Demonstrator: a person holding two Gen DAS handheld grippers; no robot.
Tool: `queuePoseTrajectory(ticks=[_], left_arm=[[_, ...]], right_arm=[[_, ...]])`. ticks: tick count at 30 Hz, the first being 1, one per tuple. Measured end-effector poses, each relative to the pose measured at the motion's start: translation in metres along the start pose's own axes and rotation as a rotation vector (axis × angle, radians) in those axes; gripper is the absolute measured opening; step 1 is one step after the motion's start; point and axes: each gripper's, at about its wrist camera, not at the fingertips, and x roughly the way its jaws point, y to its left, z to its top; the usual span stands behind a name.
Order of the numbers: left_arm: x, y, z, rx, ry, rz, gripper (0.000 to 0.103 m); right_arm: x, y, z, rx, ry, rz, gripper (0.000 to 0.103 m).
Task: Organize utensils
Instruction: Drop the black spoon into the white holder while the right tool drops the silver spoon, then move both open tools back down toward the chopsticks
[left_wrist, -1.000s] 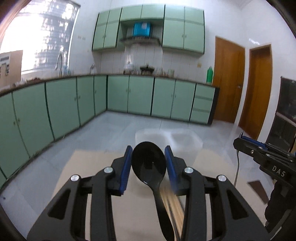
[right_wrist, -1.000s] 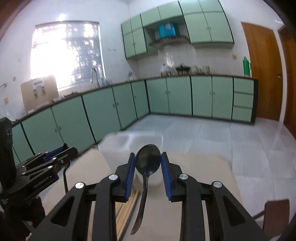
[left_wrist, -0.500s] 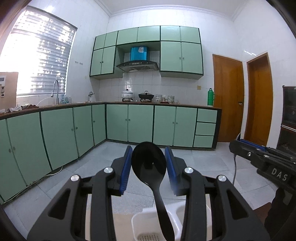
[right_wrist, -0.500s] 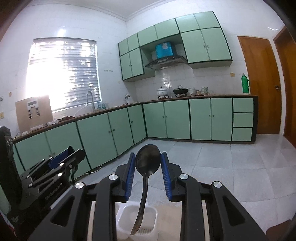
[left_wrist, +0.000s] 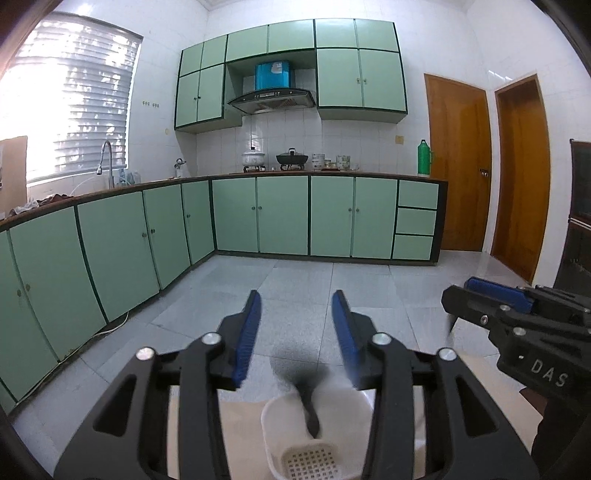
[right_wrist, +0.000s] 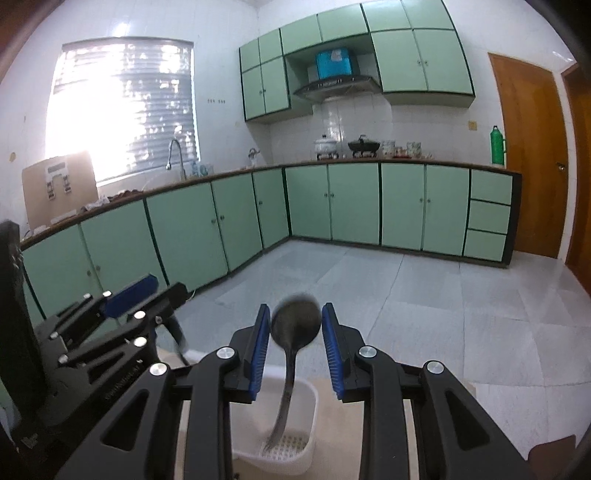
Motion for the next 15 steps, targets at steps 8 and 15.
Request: queuePoseTrajectory(ticks=[8, 15], left_arm=[[-0.049, 0.008, -0.008, -0.016, 0.042, 0.015, 0.061], [-0.106, 0.016, -0.059, -0.054, 0.176, 0.019, 0.074]], right_arm=[[-0.042, -0.008, -0.018, 0.035, 0.015, -0.011, 0.062], [-0.097, -0.002, -0.068, 0.077, 0.077, -0.021, 0.083]])
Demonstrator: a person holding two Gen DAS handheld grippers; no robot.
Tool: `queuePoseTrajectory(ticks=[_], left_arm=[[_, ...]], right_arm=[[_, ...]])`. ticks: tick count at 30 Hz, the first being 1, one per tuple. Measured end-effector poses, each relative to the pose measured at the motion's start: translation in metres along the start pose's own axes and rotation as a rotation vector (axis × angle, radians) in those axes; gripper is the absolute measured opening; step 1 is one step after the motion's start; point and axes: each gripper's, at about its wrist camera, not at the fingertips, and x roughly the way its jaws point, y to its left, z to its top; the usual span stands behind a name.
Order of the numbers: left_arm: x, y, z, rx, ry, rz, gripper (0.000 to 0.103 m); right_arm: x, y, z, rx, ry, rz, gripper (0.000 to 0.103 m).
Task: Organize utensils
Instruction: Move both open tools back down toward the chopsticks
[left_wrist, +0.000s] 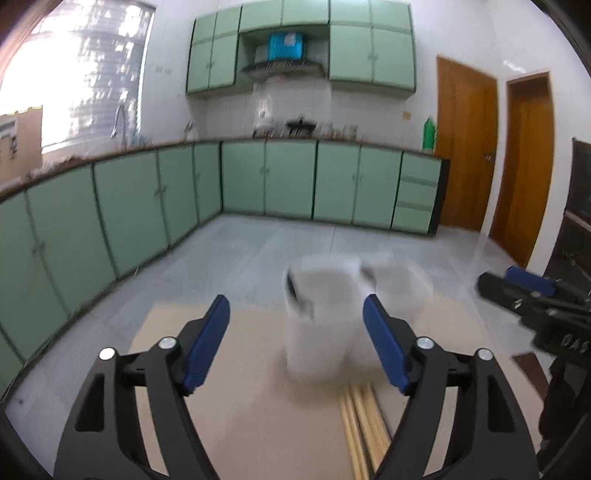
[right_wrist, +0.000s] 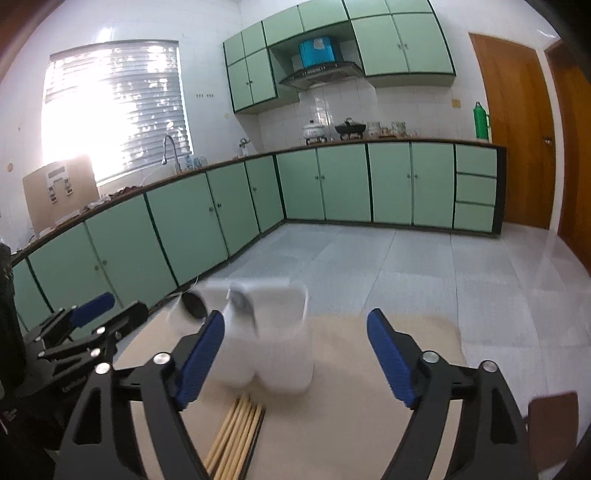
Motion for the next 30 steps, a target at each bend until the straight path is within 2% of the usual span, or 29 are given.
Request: queuePoseTrajectory(ticks=[8, 11, 13, 20, 24, 30], left_arm=[[-0.040, 0.004, -0.099, 0.020, 0.246, -0.009, 0.076], [-0.050, 0.003, -0.125, 0.029, 0.294, 0.001, 0.076], [-0.058, 0.002, -0.139, 0.029, 0.319, 0.008, 0.076], [-0.068, -0.007, -0.165, 0.023, 0.390, 0.011, 0.076], [-0.070, -0.009, -0.166, 0.015, 0.390, 0.021, 0.076], [-0.068, -0.008, -0.166, 0.000, 0.414, 0.024, 0.076]], right_arm=[[-0.045, 0.010, -0.090, 0.035, 0.137, -0.073, 0.084], [-0.057, 0.018, -0.119, 0.019, 0.191, -0.085, 0.079], [-0.064, 0.021, -0.132, 0.012, 0.214, -0.094, 0.071], [-0.068, 0.040, -0.163, -0.021, 0.296, -0.059, 0.057], [-0.069, 0.046, -0.167, -0.018, 0.314, -0.020, 0.049], [-0.060, 0.058, -0.175, -0.068, 0.378, -0.006, 0.043]])
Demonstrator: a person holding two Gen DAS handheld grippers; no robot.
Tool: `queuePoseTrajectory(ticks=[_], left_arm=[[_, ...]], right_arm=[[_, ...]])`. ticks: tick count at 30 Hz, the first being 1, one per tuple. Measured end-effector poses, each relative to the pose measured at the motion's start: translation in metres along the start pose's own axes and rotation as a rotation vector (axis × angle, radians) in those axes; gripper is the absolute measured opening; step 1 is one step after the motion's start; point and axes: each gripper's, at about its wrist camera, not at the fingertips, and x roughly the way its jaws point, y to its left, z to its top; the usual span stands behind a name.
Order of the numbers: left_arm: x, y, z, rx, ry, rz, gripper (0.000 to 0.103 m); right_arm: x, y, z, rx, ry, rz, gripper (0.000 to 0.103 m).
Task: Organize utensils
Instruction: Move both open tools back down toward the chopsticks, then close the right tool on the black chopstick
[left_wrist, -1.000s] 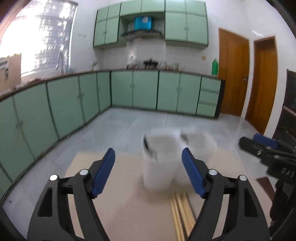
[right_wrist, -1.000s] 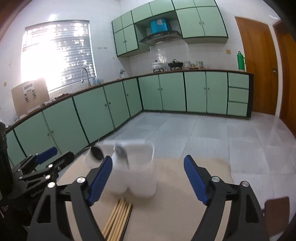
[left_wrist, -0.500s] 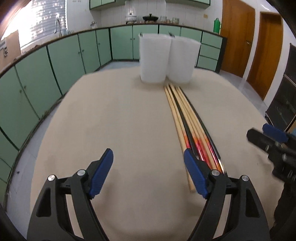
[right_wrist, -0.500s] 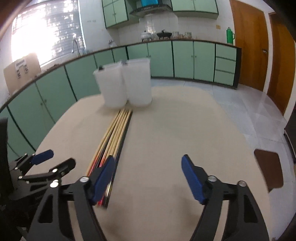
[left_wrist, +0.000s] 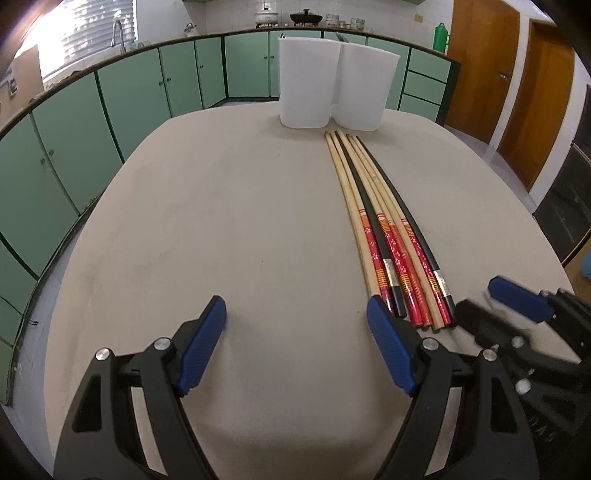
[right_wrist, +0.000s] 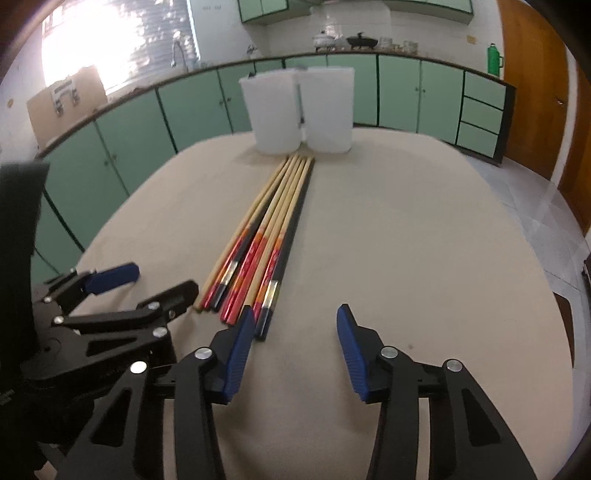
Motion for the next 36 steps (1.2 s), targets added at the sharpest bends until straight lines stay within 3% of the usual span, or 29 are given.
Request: queuePoseTrajectory(ticks=[10, 17, 22, 28, 36], left_arm=[[0.000, 0.000, -0.002, 0.002, 0.000, 0.000, 0.076], [-0.004, -0.003, -0.002, 0.014, -0.017, -0.004, 0.076], [-0.007, -0.005, -0.003, 0.019, -0.022, -0.011, 0.077], [-0.014, -0.008, -0.005, 0.025, -0.047, -0.023, 0.077], [-0.006, -0.011, -0.006, 0.045, -0.001, -0.028, 0.078]], right_arm=[[0.000, -0.010, 0.001, 0.061, -0.001, -0.047, 0.043], [0.006, 0.002, 0.003, 0.000, 0.019, -0.043, 0.042], [0.010, -0.004, 0.007, 0.022, 0.018, -0.026, 0.007], [0.006, -0.019, 0.006, 0.051, 0.008, -0.067, 0.007], [0.005, -0.028, 0.005, 0.070, 0.006, -0.082, 0.007]])
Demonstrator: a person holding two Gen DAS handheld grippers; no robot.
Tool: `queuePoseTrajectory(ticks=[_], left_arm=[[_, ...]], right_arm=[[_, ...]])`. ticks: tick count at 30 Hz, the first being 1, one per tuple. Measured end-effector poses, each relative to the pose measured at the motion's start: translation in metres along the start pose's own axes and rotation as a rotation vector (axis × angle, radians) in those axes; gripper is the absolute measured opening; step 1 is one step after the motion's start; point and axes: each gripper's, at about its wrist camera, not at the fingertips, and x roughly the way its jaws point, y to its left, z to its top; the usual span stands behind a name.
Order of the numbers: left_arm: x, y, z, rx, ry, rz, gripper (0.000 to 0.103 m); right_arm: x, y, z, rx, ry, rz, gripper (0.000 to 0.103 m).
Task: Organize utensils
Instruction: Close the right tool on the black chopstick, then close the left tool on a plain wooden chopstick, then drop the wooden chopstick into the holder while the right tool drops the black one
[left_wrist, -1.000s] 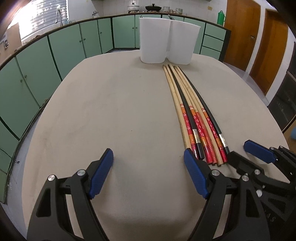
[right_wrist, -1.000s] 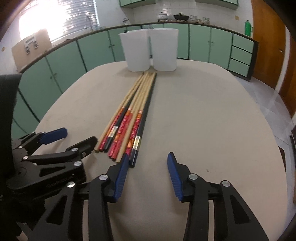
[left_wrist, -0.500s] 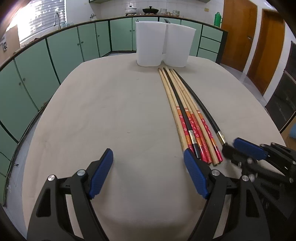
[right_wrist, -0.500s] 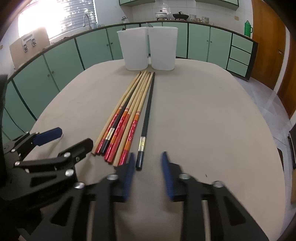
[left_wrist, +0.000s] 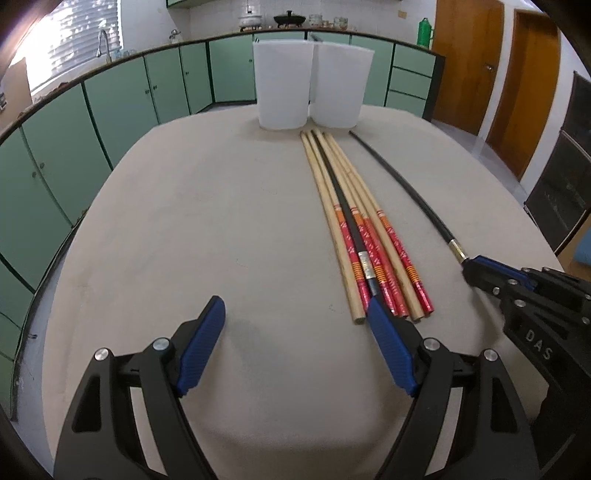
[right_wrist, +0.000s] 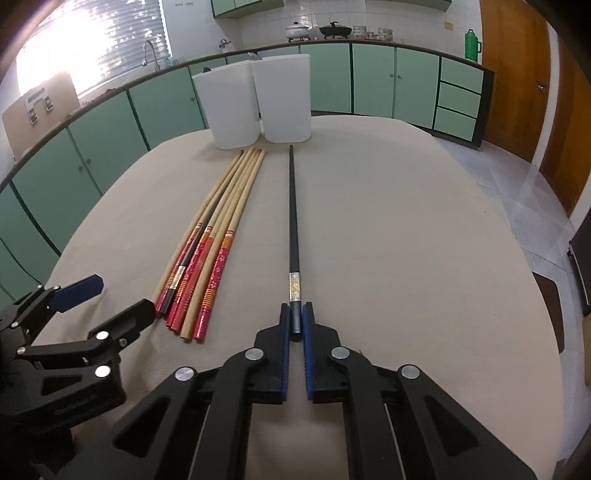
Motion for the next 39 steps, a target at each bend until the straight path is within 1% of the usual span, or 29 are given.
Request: queuePoseTrajectory(ticks=[4, 8, 9, 12, 14, 15, 17, 18, 20, 27, 30, 35, 39], left_arm=[[0.002, 0.010, 0.001, -0.047, 0.012, 0.014, 0.078], [0.003, 0.004, 0.001, -0.020, 0.016, 0.034, 0.076], [0.004, 0.004, 0.001, -0.016, 0.016, 0.036, 0.075], [0.003, 0.004, 0.001, -0.016, 0.012, 0.032, 0.067], [0.002, 0.004, 0.001, -0.023, 0.006, 0.026, 0.053], [0.002, 0.004, 0.002, -0.022, 0.004, 0.022, 0.049], [0.002, 0.002, 0.002, -0.016, 0.000, 0.016, 0.030], [0.002, 0.001, 0.002, -0.011, -0.002, 0.017, 0.025], [0.003, -0.002, 0.002, 0.003, -0.003, 0.004, 0.006], [0.001, -0.002, 0.002, -0.004, -0.010, -0.013, 0.006], [-0.002, 0.000, 0.002, -0.013, -0.020, -0.017, 0.006], [-0.019, 0.001, 0.009, 0.005, -0.082, -0.003, 0.006], [-0.044, 0.002, 0.022, 0.015, -0.162, 0.009, 0.006]], right_arm=[[0.000, -0.001, 0.001, 0.006, 0.001, 0.008, 0.007], [0.000, 0.000, 0.000, 0.003, 0.001, 0.004, 0.007], [0.000, -0.001, 0.000, 0.003, 0.001, 0.005, 0.007], [0.001, 0.000, 0.000, 0.006, 0.004, 0.010, 0.007], [0.001, 0.000, 0.000, 0.008, 0.005, 0.013, 0.008], [0.001, -0.001, 0.000, 0.010, 0.004, 0.017, 0.008], [0.001, -0.002, 0.000, 0.016, 0.004, 0.024, 0.007], [0.001, -0.002, 0.000, 0.018, 0.003, 0.026, 0.007], [0.001, -0.001, 0.000, 0.017, 0.001, 0.027, 0.007], [-0.002, -0.005, -0.001, 0.035, -0.018, 0.038, 0.006], [-0.008, -0.005, 0.000, 0.042, -0.044, 0.039, 0.006], [-0.025, -0.004, 0.008, 0.015, -0.112, 0.030, 0.006], [-0.045, -0.006, 0.022, 0.009, -0.171, 0.039, 0.006]])
